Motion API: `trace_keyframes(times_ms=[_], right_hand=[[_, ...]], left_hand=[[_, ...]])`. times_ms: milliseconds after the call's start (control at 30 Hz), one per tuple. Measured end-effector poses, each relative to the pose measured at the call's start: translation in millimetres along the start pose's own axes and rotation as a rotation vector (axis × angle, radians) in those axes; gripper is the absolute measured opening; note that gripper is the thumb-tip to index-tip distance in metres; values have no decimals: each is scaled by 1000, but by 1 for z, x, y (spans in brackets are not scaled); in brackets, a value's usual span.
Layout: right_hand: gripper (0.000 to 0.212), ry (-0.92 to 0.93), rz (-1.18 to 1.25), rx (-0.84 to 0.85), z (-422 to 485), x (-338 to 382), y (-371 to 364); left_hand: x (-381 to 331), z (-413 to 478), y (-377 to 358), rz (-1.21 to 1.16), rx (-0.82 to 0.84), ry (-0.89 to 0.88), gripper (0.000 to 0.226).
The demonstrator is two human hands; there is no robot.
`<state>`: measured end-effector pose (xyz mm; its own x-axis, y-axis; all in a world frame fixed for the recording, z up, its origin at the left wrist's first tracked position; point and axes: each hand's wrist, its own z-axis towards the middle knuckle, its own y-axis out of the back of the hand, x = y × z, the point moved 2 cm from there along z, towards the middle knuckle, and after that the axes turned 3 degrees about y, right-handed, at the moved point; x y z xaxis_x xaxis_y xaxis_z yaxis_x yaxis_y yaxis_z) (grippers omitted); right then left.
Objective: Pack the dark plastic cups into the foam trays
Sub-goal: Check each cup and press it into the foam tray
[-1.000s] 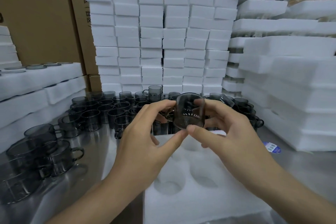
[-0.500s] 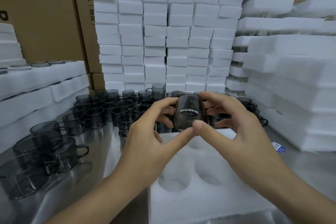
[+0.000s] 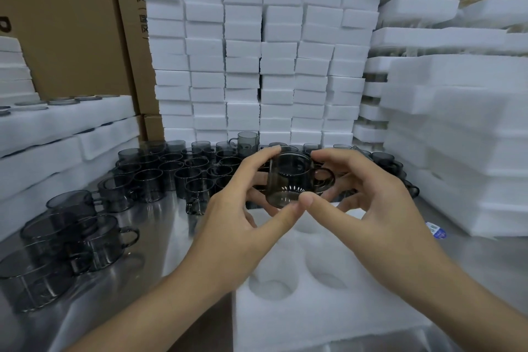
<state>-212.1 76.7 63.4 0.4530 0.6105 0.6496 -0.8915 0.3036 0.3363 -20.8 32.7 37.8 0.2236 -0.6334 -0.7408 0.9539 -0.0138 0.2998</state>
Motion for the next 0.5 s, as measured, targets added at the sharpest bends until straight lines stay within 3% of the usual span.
trace_keyframes(times_ms=[200, 367, 433, 500], right_hand=[[39, -5, 176, 13, 4, -3, 6], [37, -88, 199, 387, 8, -4, 4], [33, -87, 200, 411, 8, -3, 3], [33, -101, 211, 334, 10, -6, 5]], left_hand=[[0, 3, -1, -203, 73, 94, 47], [0, 3, -2, -171, 229, 146, 65], [2, 3, -1, -147, 270, 147, 74], [4, 2, 0, -127, 301, 175, 80]])
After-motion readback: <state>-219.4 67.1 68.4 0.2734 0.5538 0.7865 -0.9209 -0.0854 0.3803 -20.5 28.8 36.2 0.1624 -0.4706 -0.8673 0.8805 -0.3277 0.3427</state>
